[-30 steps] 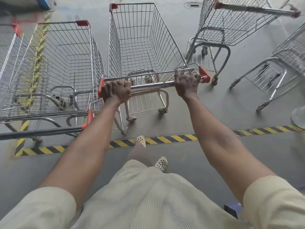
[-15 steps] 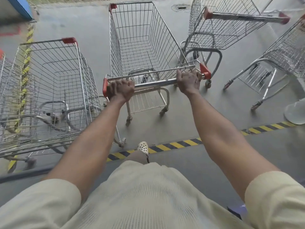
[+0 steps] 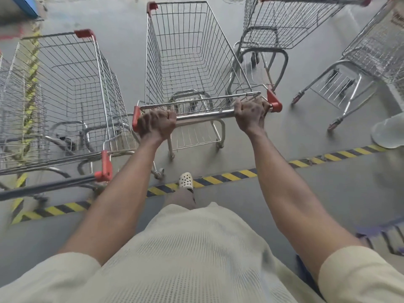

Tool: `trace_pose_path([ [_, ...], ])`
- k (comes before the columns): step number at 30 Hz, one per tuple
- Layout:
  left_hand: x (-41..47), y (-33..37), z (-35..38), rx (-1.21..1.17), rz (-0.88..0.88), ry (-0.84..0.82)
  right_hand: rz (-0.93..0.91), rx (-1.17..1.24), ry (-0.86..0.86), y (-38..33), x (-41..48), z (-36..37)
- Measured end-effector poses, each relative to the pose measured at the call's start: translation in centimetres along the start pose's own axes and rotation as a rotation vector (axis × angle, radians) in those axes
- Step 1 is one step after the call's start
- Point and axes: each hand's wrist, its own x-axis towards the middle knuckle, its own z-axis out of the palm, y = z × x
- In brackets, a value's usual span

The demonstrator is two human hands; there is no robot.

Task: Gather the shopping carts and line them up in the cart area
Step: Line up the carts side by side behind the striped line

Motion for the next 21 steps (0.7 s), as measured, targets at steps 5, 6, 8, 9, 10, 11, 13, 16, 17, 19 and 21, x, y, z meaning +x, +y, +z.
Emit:
trace_pose_path([
  [5, -4.3, 0.2, 0.1, 0.059, 0.034, 0.004, 0.016, 0.015, 0.063, 1.8, -3.5, 0.2],
  [6, -5.0, 0.0, 0.1, 0.064, 0.047, 0.027, 0.021, 0.017, 0.073, 2.1, -4.2, 0.4],
  [8, -6.0, -0.5, 0.2, 0.045, 0.083, 0.054, 0.034, 0.026, 0.075, 2.5, -5.3, 0.8],
  [9, -6.5, -0.8, 0.3, 0.037, 0.099, 0.057, 0.042, 0.031, 0.068, 2.6, -5.8, 0.9],
  [10, -6.9, -1.0, 0.2, 0.032, 0.111, 0.072, 0.046, 0.030, 0.067, 2.6, -6.3, 1.0],
  [11, -7.2, -1.3, 0.4, 0.033, 0.115, 0.095, 0.048, 0.026, 0.073, 2.6, -6.8, 0.9],
  [13, -7.8, -1.9, 0.7, 0.025, 0.100, 0.121, 0.049, 0.033, 0.081, 2.4, -7.7, 0.6],
  [16, -8.7, -2.6, 0.7, 0.027, 0.094, 0.118, 0.051, 0.051, 0.080, 1.8, -9.1, 0.2],
  [17, -9.2, -2.8, 0.5, 0.024, 0.095, 0.095, 0.057, 0.056, 0.072, 1.7, -9.4, 0.2],
  [19, -10.0, -3.2, -0.1, 0.013, 0.099, 0.079, 0.063, 0.051, 0.064, 1.4, -10.1, 0.4],
  [21, -10.4, -3.6, -0.6, 0.013, 0.119, 0.085, 0.061, 0.067, 0.065, 1.0, -10.8, 0.5],
])
